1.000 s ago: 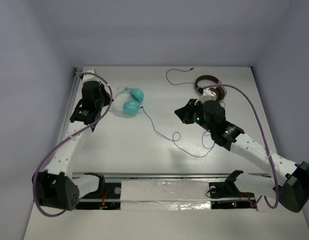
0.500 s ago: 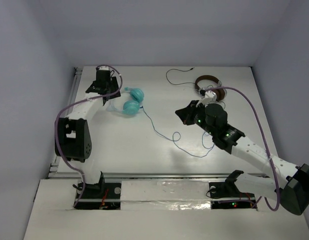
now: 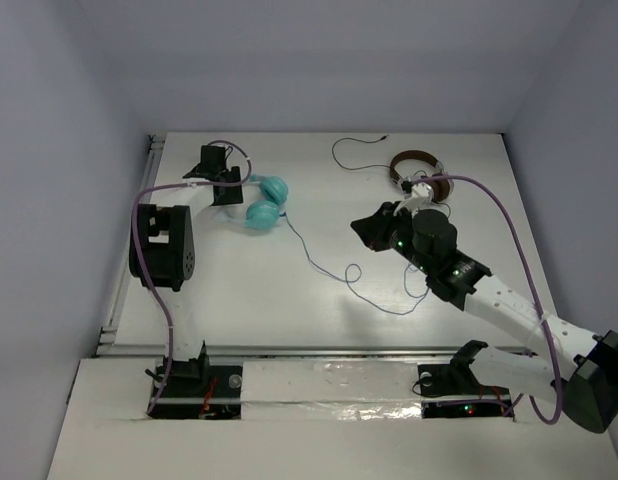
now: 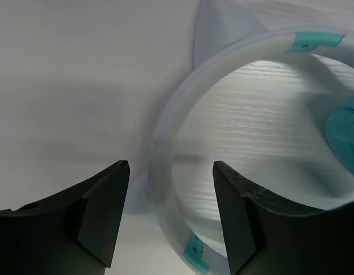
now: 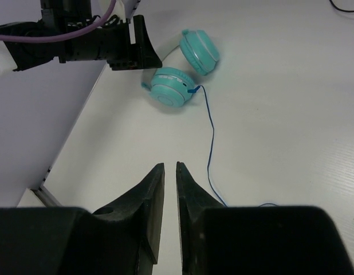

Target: Wrap the headphones

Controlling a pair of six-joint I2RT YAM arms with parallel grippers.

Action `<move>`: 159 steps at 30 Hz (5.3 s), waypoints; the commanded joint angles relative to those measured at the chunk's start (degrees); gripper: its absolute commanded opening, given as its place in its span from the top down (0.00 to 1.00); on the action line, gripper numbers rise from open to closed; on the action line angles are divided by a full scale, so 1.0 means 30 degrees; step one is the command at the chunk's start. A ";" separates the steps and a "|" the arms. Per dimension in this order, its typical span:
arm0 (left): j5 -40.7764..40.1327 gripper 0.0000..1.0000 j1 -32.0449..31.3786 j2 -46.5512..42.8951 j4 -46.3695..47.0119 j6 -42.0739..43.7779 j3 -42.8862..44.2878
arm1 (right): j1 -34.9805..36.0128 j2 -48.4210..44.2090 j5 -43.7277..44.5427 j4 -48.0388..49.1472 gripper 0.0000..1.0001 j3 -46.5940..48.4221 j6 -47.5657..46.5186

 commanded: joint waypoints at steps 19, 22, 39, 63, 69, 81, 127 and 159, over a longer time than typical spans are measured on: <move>0.1001 0.72 0.0200 0.2526 0.0954 0.0238 0.1624 | 0.0124 0.0687 0.0266 0.1619 0.77 -0.0103 -0.0366; 0.1059 0.98 0.0200 0.2527 0.1042 0.0062 0.1506 | 0.0124 0.0775 0.0965 0.1415 0.77 -0.0104 -0.0395; 0.6535 1.00 0.0200 -0.5439 -0.2326 -0.3275 0.2737 | 0.0124 0.2707 -0.3364 0.2732 0.17 0.0394 -0.2093; 0.9907 1.00 0.0200 -1.1477 -0.1741 -0.6237 0.4521 | -0.0872 0.6135 -0.4714 0.6481 0.30 -0.0192 -0.1508; 1.0461 1.00 0.0200 -1.1859 -0.1330 -0.6999 0.5489 | -0.1048 0.7277 -0.4919 0.7592 0.30 -0.0161 -0.1860; 1.0464 1.00 0.0200 -1.1712 -0.1301 -0.7585 0.6925 | -0.2542 0.9564 -0.5829 0.9382 0.31 -0.0366 -0.1275; 0.7507 1.00 0.1167 -0.9543 0.1245 -0.9663 0.3856 | -0.0230 1.0326 -0.5040 0.3005 1.00 0.1676 0.0720; -0.0028 1.00 -0.4719 -1.2533 0.7079 -1.0106 -0.9422 | 0.8942 0.8834 0.7881 -1.6839 1.00 1.4456 -0.5727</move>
